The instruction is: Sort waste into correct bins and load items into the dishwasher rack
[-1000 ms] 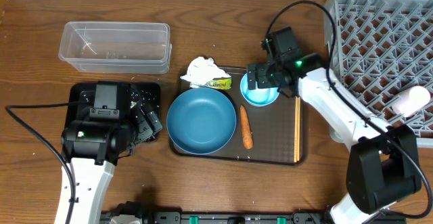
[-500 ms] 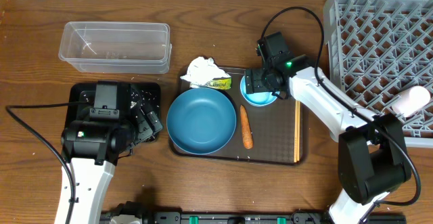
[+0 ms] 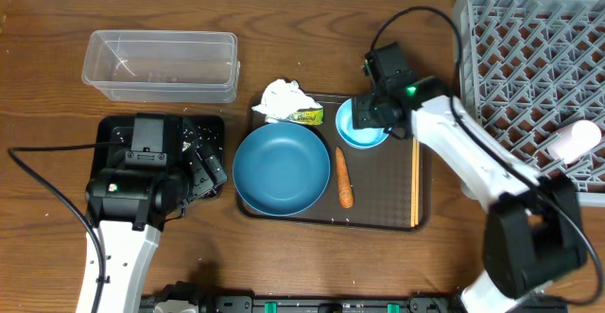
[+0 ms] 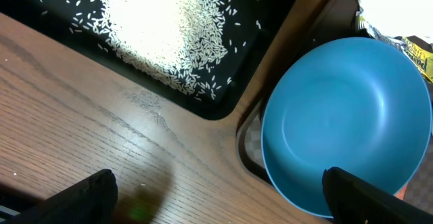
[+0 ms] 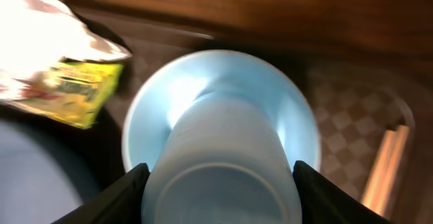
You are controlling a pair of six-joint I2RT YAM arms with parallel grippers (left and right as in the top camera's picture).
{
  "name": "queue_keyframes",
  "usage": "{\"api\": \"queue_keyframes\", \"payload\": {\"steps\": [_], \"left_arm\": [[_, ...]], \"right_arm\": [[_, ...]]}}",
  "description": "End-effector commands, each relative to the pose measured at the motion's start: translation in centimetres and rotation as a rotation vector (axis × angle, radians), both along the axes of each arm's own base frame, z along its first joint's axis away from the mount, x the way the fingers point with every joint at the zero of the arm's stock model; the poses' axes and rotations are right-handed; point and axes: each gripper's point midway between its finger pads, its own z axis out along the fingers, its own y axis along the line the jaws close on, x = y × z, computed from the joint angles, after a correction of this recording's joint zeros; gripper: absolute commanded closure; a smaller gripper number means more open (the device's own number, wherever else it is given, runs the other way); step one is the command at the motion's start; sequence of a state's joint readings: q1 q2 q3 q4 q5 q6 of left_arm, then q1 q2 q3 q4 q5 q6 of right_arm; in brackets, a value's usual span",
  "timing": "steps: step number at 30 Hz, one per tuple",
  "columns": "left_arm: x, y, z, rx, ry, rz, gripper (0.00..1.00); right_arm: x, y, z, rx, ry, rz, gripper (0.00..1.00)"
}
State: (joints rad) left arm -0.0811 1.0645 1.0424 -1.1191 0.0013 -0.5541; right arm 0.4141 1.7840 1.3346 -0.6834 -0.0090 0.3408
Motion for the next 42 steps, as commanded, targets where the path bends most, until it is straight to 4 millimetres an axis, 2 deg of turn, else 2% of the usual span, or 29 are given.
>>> {"api": "queue_keyframes", "payload": {"steps": [1,5,8,12,15,18,20,22,24,28,33,38,42], "left_arm": [[0.2,0.1,0.5,-0.003,-0.013,0.013,0.0],[0.2,0.1,0.5,-0.003,-0.013,0.013,0.01],[0.2,0.1,0.5,-0.003,-0.013,0.013,0.01],[0.2,0.1,0.5,-0.003,-0.013,0.013,0.01],[0.2,0.1,0.5,-0.003,-0.013,0.013,0.01],[0.2,0.1,0.5,-0.003,-0.013,0.013,0.0],[0.2,0.1,0.5,-0.003,-0.013,0.013,0.01],[0.2,0.1,0.5,-0.003,-0.013,0.013,0.0],[0.2,0.1,0.5,-0.003,-0.013,0.012,0.01],[0.2,0.1,0.5,-0.003,-0.013,0.013,0.01],[0.2,0.1,0.4,-0.003,-0.013,0.012,0.0],[0.2,0.1,0.4,-0.003,-0.013,0.013,0.01],[0.2,0.1,0.4,-0.003,-0.013,0.013,0.01]], "right_arm": [[1.9,-1.8,7.7,0.066,-0.171,-0.061,0.36],[2.7,-7.4,13.8,0.093,-0.295,-0.185,0.34],[2.9,-13.4,18.2,0.084,-0.4,-0.306,0.33],[2.0,-22.0,21.8,0.029,-0.5,-0.475,0.32],[0.6,-28.7,22.6,-0.02,-0.524,-0.624,0.33],[-0.8,-34.2,21.8,-0.066,-0.504,-0.74,0.34],[-1.5,-37.1,20.6,-0.074,-0.477,-0.806,0.35],[-1.3,-38.2,19.4,-0.022,-0.452,-0.811,0.34],[-0.4,-37.8,18.2,0.062,-0.434,-0.771,0.32],[2.0,-35.1,16.5,0.212,-0.4,-0.656,0.3],[3.9,-30.7,15.6,0.203,-0.37,-0.541,0.29],[5.1,-23.4,14.9,0.197,-0.32,-0.377,0.23],[3.8,-16.8,12.9,0.179,-0.197,-0.269,0.18]]}}
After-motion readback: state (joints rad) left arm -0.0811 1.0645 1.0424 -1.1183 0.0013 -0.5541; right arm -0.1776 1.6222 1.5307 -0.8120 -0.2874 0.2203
